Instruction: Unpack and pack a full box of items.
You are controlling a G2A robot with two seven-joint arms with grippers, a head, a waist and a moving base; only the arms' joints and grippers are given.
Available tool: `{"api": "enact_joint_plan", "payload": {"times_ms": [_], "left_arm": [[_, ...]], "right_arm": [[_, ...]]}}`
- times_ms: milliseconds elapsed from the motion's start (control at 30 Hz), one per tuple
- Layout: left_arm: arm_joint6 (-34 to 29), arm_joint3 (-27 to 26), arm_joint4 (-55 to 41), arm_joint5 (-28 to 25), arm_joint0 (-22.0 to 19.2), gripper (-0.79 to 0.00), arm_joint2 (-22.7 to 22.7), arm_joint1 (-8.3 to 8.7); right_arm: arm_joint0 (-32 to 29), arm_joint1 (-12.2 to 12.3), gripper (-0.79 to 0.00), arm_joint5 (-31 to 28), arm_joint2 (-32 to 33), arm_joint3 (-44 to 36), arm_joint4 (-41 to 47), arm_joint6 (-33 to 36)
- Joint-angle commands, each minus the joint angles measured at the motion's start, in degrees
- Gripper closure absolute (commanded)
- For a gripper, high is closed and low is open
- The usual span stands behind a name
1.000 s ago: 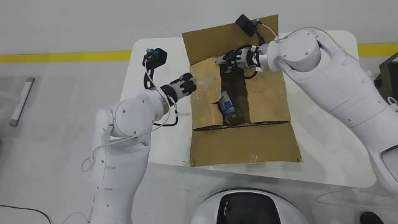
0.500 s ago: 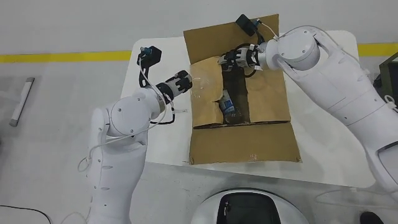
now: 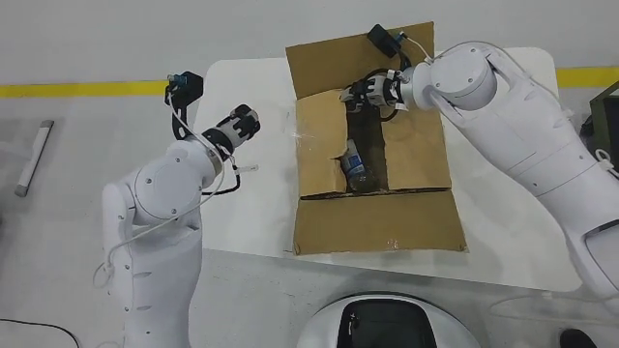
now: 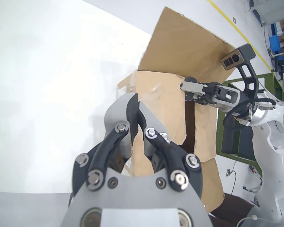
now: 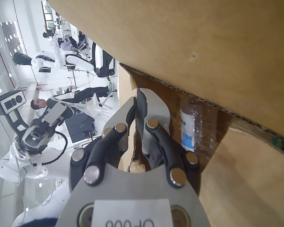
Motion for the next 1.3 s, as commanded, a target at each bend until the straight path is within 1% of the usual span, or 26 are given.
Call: {"api": "enact_joint_plan", "payload": {"times_ms": [0, 133, 233, 400, 433, 467, 500, 533, 567, 667, 733, 767, 800, 867, 1033, 1067, 1133, 1167, 1267], "left_arm": [[-0.32, -0.71, 1.07, 0.56, 0.29, 0.0, -1.96, 0.32], [-0.58, -1.69, 4.12, 0.56, 0.69, 0.0, -5.62, 1.04], [-0.41, -1.89, 5.28, 0.68, 0.67, 0.0, -7.18, 1.36], [0.09, -1.68, 5.19, 1.44, 1.01, 0.0, -8.16, 1.62], [0.11, -1.68, 5.32, 1.88, 1.08, -0.135, -8.17, 1.66], [0.25, -1.81, 5.75, 2.13, 1.14, -0.351, -8.08, 1.71], [0.08, -1.86, 5.84, 2.34, 1.21, -0.785, -7.98, 1.75], [-0.04, -1.93, 5.92, 2.54, 1.22, -0.785, -7.96, 1.79], [-0.35, -1.91, 6.27, 2.8, 1.24, -0.785, -7.95, 1.86], [-2.43, -1.84, 8.32, 3.25, 1.13, -0.785, -8.15, 2.19], [-4.86, -1.79, 9.94, 3.4, 0.91, -0.785, -8.7, 2.5], [-5.86, -1.7, 10.69, 3.65, 0.79, -0.785, -9.14, 2.65], [-7.26, -1.65, 11.78, 3.6, 0.7, -0.785, -9.35, 2.82], [-7.78, -1.43, 12.68, 3.09, 0.7, -0.785, -10.18, 3.02], [-7.47, -1.54, 13.29, 3.39, 1.82, -0.785, -11.6, 3.14], [-7.61, -1.92, 13.48, 3.25, 2.05, -0.785, -11.83, 3.17], [-8.01, -2.59, 13.59, 2.85, 2.5, -0.785, -12.7, 3.27], [-8.11, -2.75, 13.74, 2.75, 2.64, -0.785, -12.92, 3.3], [-8.39, -3.01, 13.73, 2.48, 3.2, -0.785, -13.57, 3.35]], "right_arm": [[-0.1, -0.02, 0.0, 0.04, 0.19, -0.03, -0.27, 0.12], [-0.44, -0.08, 0.0, 0.09, 0.6, -0.07, -0.83, 0.39], [-0.57, -0.13, 0.0, 0.23, 0.8, -0.14, -1.23, 0.5], [-0.84, -0.18, 0.0, 0.55, 1.25, -0.53, -1.94, 0.93], [-0.88, -0.17, 0.0, 0.52, 1.42, -0.56, -1.99, 1.0], [-0.93, -0.16, 0.0, 0.52, 1.66, -0.59, -1.98, 1.06], [-0.97, -0.12, 0.0, 0.49, 1.88, -0.66, -2.06, 1.16], [-1.08, -0.08, -0.089, 0.42, 2.18, -0.74, -2.03, 1.12], [-1.23, -0.03, -0.142, 0.33, 2.45, -0.84, -2.03, 1.15], [-1.52, 0.16, -0.219, 0.43, 3.27, -1.07, -2.33, 1.27], [-1.7, 0.28, -0.292, 0.5, 3.77, -1.52, -2.55, 1.52], [-1.76, 0.34, -0.342, 0.45, 4.1, -1.83, -2.41, 1.74], [-1.78, 0.42, -0.363, 0.33, 4.37, -2.11, -2.6, 1.89], [-1.89, 0.58, -0.379, 0.47, 4.97, -2.64, -2.77, 2.21], [-2.15, 1.28, -0.391, 1.09, 7.49, -4.13, -3.11, 2.6], [-2.25, 1.52, -0.416, 0.92, 8.51, -4.57, -2.78, 2.37], [-2.65, 2.19, -0.573, 0.84, 10.53, -5.65, -3.28, 2.59], [-2.71, 2.43, -0.6, 0.89, 11.3, -5.88, -3.44, 2.55], [-3.46, 3.52, -0.603, 0.58, 15.01, -7.39, -3.3, 2.88]]}}
